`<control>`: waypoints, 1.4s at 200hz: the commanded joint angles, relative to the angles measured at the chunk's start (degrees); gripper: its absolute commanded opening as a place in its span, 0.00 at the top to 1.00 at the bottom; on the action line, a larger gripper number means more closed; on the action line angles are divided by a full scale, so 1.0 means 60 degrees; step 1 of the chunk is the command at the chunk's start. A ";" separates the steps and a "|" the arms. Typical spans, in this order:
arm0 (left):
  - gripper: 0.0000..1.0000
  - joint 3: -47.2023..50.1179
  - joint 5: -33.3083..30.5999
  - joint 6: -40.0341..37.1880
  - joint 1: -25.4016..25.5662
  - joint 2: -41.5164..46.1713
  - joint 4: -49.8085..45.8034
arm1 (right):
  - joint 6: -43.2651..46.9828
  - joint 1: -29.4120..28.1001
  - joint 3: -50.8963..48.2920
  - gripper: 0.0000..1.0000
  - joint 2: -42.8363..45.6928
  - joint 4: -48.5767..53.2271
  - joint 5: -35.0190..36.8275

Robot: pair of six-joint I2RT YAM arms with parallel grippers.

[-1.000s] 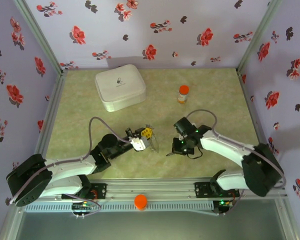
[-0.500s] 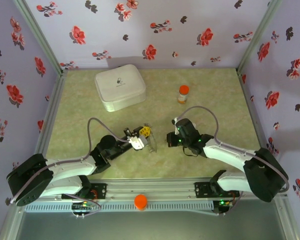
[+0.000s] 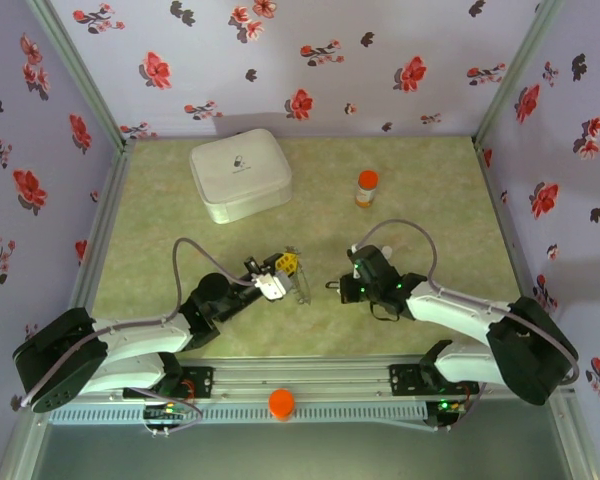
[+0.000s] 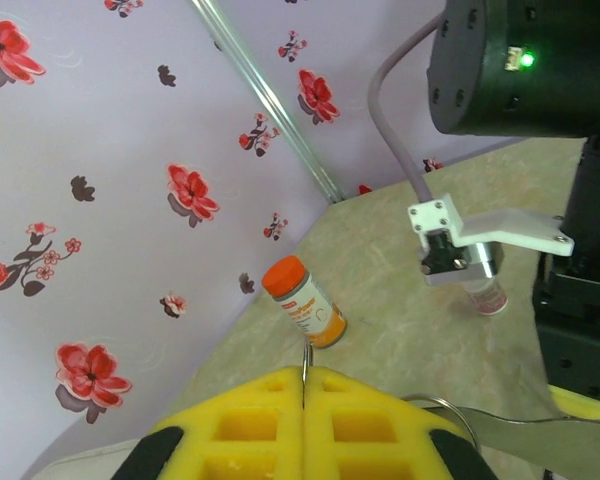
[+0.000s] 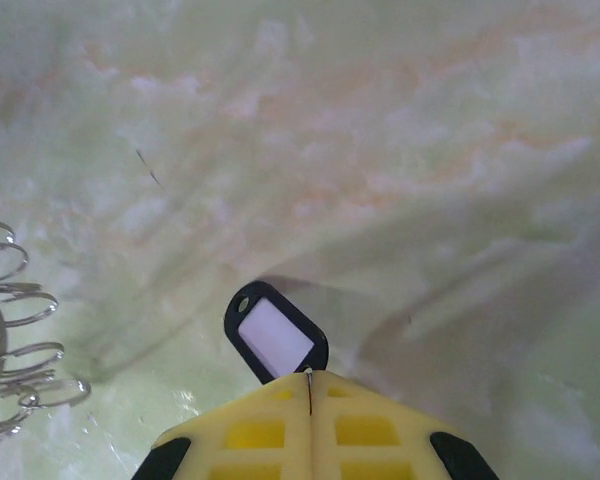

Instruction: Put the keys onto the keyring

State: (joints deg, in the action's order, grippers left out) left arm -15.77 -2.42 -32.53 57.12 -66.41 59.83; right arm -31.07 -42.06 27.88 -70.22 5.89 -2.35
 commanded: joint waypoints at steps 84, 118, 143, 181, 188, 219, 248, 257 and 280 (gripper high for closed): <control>1.00 0.0099 -0.0246 0.0256 0.0059 0.0046 0.0899 | -0.0339 -0.0101 0.0450 0.90 -0.0282 0.2526 -0.0771; 1.00 0.0118 -0.0214 0.0228 0.0058 0.0166 0.0854 | -0.0165 -0.0011 0.1239 0.82 -0.0824 0.3694 -0.1196; 1.00 0.0129 -0.0203 0.0204 0.0052 0.0185 0.0840 | 0.0162 0.0232 0.2175 0.70 -0.1204 0.5066 -0.1337; 1.00 0.0185 -0.0185 0.0202 0.0059 0.0195 0.0838 | 0.1074 0.0527 0.3615 0.65 -0.1952 0.7131 -0.0966; 1.00 0.0209 -0.0185 0.0193 0.0059 0.0200 0.0860 | 0.1268 0.0549 0.3835 0.66 -0.2137 0.7344 -0.1020; 1.00 0.0307 -0.0203 0.0218 0.0060 0.0352 0.0838 | 0.2071 0.0579 0.4740 0.70 -0.3182 0.7977 -0.1377; 1.00 0.0367 -0.0212 0.0254 0.0060 0.0535 0.0722 | 0.2551 0.0580 0.5282 0.72 -0.4075 0.8242 -0.1395; 1.00 0.0372 -0.0200 0.0259 0.0060 0.0572 0.0669 | 0.2648 0.0576 0.5404 0.73 -0.4338 0.8310 -0.1430; 1.00 0.0365 -0.0209 0.0270 0.0060 0.0638 0.0562 | 0.2727 0.0554 0.5544 0.77 -0.4719 0.8262 -0.1690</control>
State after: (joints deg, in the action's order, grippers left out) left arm -13.74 -3.01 -31.77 57.12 -63.99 60.82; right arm -17.50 -38.98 59.37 -96.55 51.99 -10.57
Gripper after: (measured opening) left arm 0.046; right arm 0.245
